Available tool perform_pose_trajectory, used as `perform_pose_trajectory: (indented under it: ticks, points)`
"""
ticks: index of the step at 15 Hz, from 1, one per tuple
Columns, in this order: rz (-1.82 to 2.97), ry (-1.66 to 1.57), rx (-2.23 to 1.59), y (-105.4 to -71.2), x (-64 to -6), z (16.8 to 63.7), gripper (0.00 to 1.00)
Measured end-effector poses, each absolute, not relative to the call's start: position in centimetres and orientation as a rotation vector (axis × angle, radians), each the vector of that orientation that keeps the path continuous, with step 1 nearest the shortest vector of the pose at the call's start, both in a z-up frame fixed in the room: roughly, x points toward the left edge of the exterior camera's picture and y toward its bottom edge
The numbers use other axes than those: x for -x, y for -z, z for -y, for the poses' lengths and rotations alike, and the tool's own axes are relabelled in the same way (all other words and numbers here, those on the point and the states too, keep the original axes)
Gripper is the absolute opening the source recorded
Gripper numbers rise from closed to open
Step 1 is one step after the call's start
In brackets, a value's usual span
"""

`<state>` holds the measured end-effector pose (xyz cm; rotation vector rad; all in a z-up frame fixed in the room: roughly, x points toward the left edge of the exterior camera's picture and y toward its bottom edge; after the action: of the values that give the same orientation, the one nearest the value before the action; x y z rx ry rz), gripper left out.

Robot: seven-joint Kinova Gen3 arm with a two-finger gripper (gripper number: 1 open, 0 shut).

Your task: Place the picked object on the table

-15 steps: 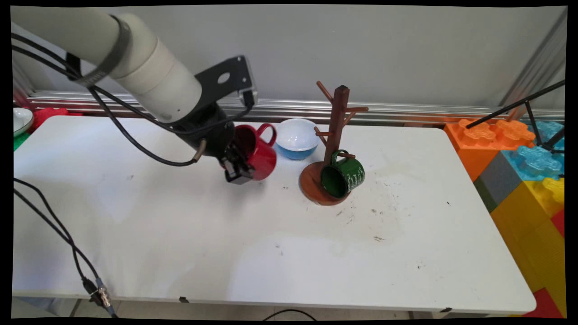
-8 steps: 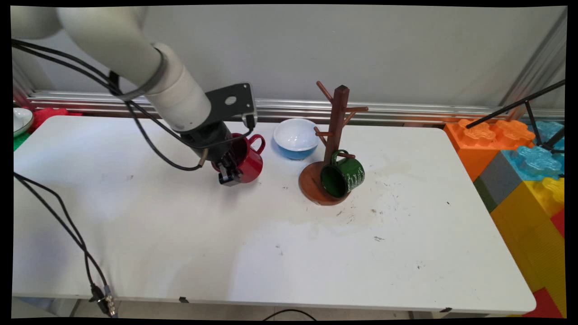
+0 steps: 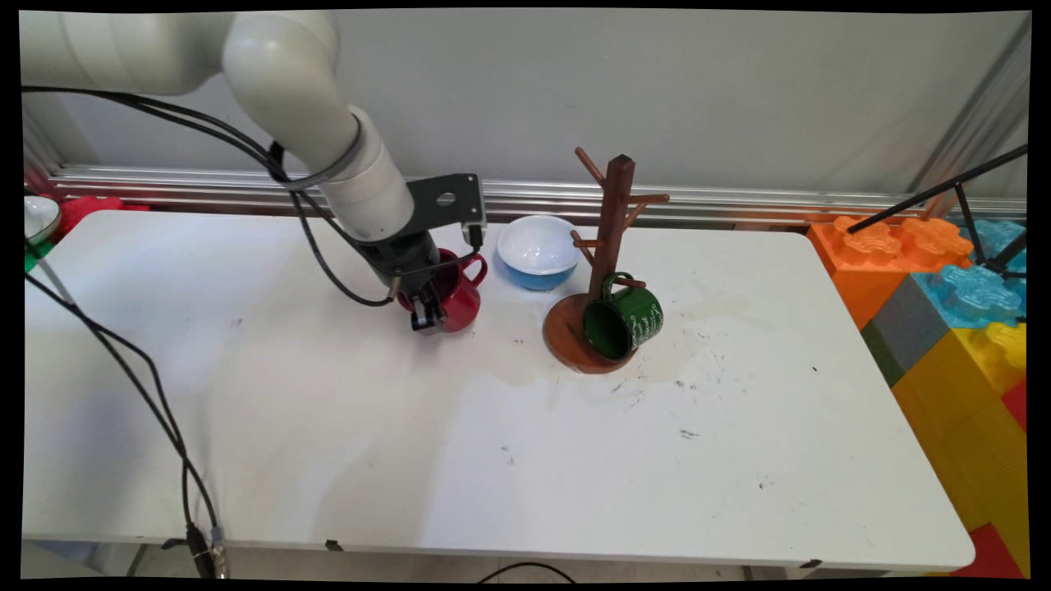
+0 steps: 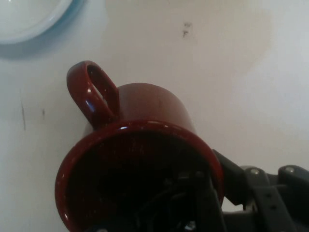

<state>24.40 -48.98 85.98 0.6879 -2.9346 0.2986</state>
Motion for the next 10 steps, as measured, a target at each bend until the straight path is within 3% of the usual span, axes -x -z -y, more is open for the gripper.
perform_pose_trajectory:
  ticks: [10]
  points:
    - [2.95, -0.216, -0.664, -83.4, -23.3, 52.6, 0.0]
